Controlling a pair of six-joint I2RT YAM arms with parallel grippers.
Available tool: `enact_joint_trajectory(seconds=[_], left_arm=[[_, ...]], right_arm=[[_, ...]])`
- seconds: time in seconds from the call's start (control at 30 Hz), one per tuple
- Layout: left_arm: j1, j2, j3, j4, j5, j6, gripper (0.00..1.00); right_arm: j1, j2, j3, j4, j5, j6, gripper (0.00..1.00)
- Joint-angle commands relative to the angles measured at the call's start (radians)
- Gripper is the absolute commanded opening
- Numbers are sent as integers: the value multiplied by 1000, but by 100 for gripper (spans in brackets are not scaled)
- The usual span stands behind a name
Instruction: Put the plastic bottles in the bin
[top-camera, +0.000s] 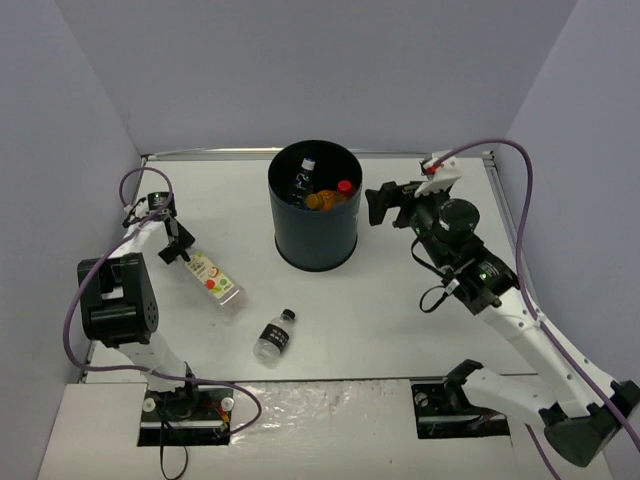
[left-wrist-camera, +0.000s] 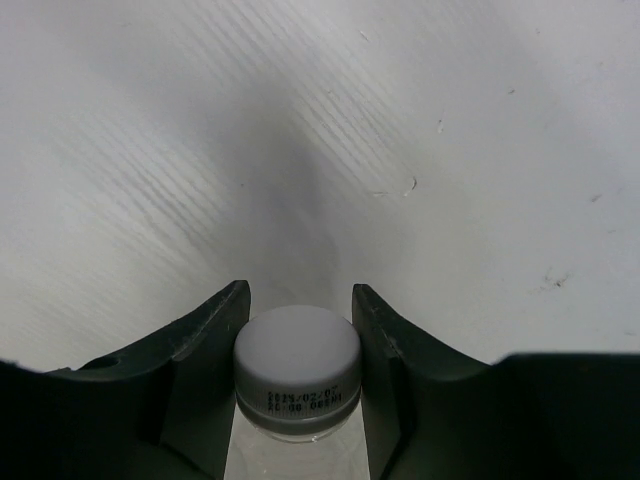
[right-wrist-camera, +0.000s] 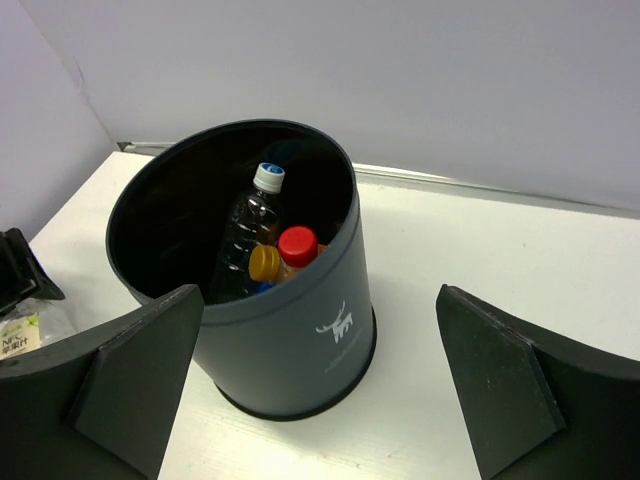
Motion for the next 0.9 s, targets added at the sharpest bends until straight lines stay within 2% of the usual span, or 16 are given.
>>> enact_joint_trajectory(seconds=[0.0,0.2,0.3,0.4,0.5,0.6,0.63,0.7,0.87], left_arm=[[1,-211,58,-23,-38,3,0],[-25,-500,100,9,29,32,0],[-92,-614,157,51,-9,24,0],[-190,-639,283,92,-69,19,0],[-278,-552,464,131,-102,28,0],[-415,-436,608,207,-158,97,0],[-418,-395,611,209,-167,99,0],[-507,-250,831,232,-182,156,0],[-615,32,1146,214,-268,218,0]], right_arm=[[2,-143,-57,32,45,93,100],[2,-302,-128,-44,38,141,100],[2,-364,-155,-62,64,161,100],[3,-410,-173,-68,89,167,100],[3,-434,-188,-69,99,171,100],[2,-433,-195,-71,110,163,100],[2,-428,-196,-73,110,162,100],[3,-407,-197,-79,109,157,100],[2,-362,-199,-82,138,133,100]])
